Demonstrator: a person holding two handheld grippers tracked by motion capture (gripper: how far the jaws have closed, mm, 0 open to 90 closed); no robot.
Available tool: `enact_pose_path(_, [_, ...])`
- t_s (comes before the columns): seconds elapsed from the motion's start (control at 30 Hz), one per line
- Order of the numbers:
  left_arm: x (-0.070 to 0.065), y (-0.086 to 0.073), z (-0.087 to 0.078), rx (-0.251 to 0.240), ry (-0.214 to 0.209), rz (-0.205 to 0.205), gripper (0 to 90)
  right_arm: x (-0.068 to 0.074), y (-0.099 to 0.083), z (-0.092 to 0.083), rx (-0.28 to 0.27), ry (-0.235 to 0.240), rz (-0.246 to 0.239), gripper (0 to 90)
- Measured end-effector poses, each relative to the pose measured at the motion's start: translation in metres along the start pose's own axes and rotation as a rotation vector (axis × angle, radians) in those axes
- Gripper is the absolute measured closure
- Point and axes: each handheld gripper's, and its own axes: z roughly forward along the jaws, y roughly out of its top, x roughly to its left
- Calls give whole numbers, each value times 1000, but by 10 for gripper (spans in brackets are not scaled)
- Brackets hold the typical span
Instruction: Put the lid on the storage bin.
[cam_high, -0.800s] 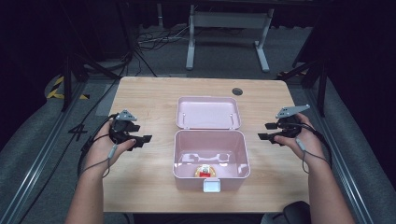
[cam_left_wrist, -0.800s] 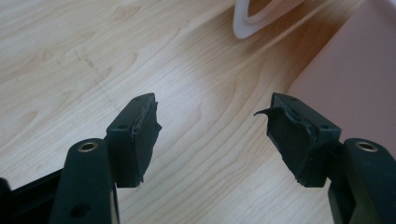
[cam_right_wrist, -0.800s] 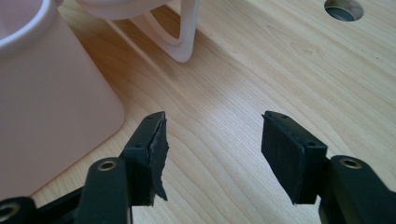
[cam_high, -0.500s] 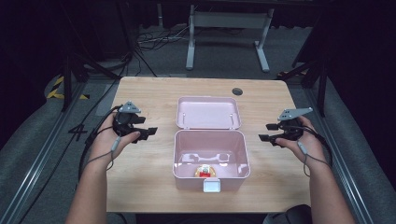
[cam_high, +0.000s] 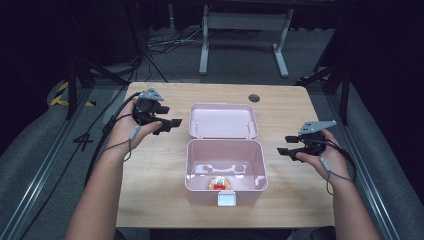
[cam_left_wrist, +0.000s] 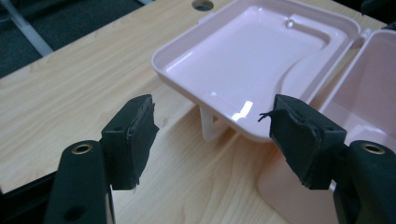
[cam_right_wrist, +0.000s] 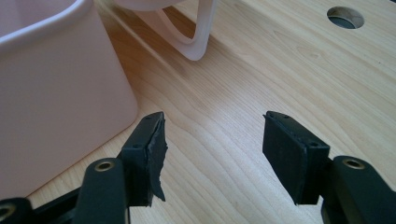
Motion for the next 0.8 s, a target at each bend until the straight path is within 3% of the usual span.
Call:
enact_pose_path(0.13, [7, 10, 9, -23, -17, -10, 320, 1, -3, 0, 7, 2, 8, 401])
enact_pose_path(0.23, [16, 19, 18, -69, -42, -21, 322, 3, -5, 1, 15, 4, 11, 406])
enact_pose_path(0.33, [23, 26, 26, -60, -8, -9, 322, 5, -6, 1, 14, 3, 4, 403])
enact_pose_path(0.43, [28, 33, 34, -56, 25, -22, 321, 6, -9, -2, 7, -4, 6, 398])
enact_pose_path(0.57, [36, 39, 46, -109, 5, -55, 324, 6, -12, -4, 6, -7, 15, 398])
enact_pose_path(0.8, [44, 42, 65, -93, -32, -83, 333, 8, -16, -6, 0, -5, 14, 399])
